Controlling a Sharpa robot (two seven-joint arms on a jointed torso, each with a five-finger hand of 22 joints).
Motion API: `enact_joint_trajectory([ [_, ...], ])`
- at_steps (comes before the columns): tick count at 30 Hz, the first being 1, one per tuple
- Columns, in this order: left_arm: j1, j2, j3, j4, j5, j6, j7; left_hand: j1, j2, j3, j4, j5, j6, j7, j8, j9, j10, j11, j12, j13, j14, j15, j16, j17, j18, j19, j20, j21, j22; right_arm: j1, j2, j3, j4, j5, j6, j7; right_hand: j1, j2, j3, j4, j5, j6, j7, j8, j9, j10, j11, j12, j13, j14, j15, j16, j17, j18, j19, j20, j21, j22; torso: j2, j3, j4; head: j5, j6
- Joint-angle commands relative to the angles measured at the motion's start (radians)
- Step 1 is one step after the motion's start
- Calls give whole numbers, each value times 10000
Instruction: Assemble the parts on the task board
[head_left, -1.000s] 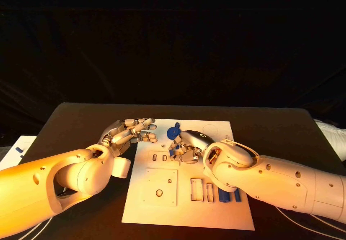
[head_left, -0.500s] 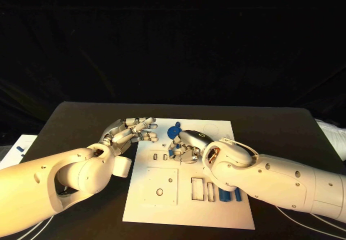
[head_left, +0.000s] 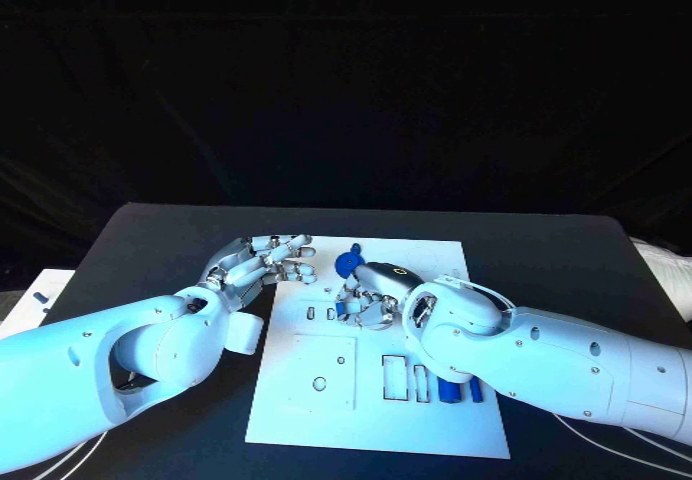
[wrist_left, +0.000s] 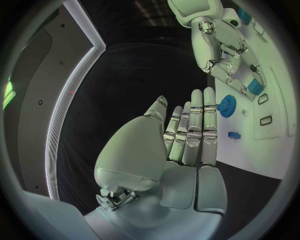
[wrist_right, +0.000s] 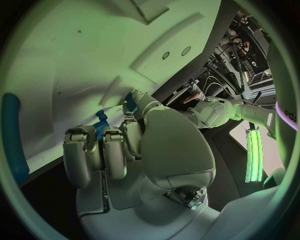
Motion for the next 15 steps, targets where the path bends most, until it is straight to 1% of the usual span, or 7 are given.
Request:
enact_joint_trajectory([
  [1,9,15,6,26,20,203,75,58,-13,20,-62,-34,62,-4,-35,-6,66,35,-43,-11,27,-26,-51,9,83,-77,18,58,8,-107,0,-97,-52,-233,845,-546,-117,-23,-48,50,29,-71,29,-74,-14,-63,14,-63,171,1021,-19,52,2615,-126,593,-29,-30,1892,0,-2,2,3,-3],
  [11,9,14,6,18,20,207,74,58,-13,20,-62,-34,62,-4,-35,-6,66,35,-43,-11,27,-26,-51,9,83,-77,18,58,8,-110,-11,-101,-36,-429,805,-714,-174,-84,-62,55,49,-126,52,-116,-28,-89,33,-114,142,1019,-3,48,2609,-124,590,-15,-34,1888,2,-4,8,8,-19],
  [15,9,14,6,16,20,209,71,60,-9,27,-69,-32,59,-4,-42,-7,62,35,-51,-12,26,-25,-54,16,83,-84,17,65,13,-110,-13,-101,-27,-478,782,-767,-231,-155,-71,56,59,-226,92,-177,-52,-129,64,-196,95,1014,21,36,2587,-121,579,4,-44,1870,-1,-5,9,2,-11],
])
